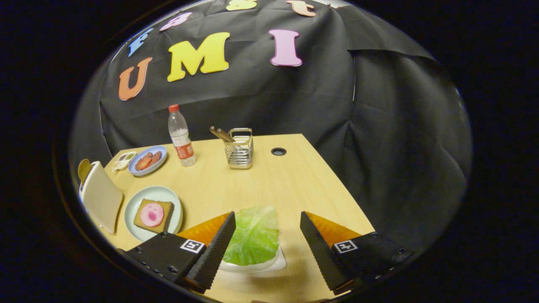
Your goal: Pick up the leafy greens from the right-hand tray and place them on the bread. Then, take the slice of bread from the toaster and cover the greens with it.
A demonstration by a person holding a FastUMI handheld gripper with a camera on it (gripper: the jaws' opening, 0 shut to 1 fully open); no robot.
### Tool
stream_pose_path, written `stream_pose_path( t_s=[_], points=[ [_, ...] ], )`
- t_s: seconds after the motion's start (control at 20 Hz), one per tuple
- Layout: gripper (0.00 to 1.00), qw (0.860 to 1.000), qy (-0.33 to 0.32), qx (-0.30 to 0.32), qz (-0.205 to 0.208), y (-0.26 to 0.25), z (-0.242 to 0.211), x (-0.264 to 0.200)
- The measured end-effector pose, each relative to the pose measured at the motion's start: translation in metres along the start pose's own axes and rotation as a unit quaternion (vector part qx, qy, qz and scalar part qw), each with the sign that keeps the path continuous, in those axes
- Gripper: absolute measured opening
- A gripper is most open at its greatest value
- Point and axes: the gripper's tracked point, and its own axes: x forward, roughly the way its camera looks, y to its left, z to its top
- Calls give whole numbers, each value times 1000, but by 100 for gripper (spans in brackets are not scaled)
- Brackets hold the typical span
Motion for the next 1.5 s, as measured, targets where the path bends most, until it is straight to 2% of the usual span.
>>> stream_pose_path(
  t_s=[0.55, 0.8, 1.05, 1.15, 1.3, 1.5],
  points=[
    [94, 992, 122, 7, 8, -6, -40, 82],
    [66, 992, 123, 9, 27, 7, -40, 82],
    [24, 991, 131, 14, 28, 12, -44, 71],
    [22, 990, 138, 14, 33, 16, -47, 67],
    [0, 991, 131, 9, 23, 17, -46, 59],
    [1, 995, 103, -3, 20, 29, -34, 35]
  ],
)
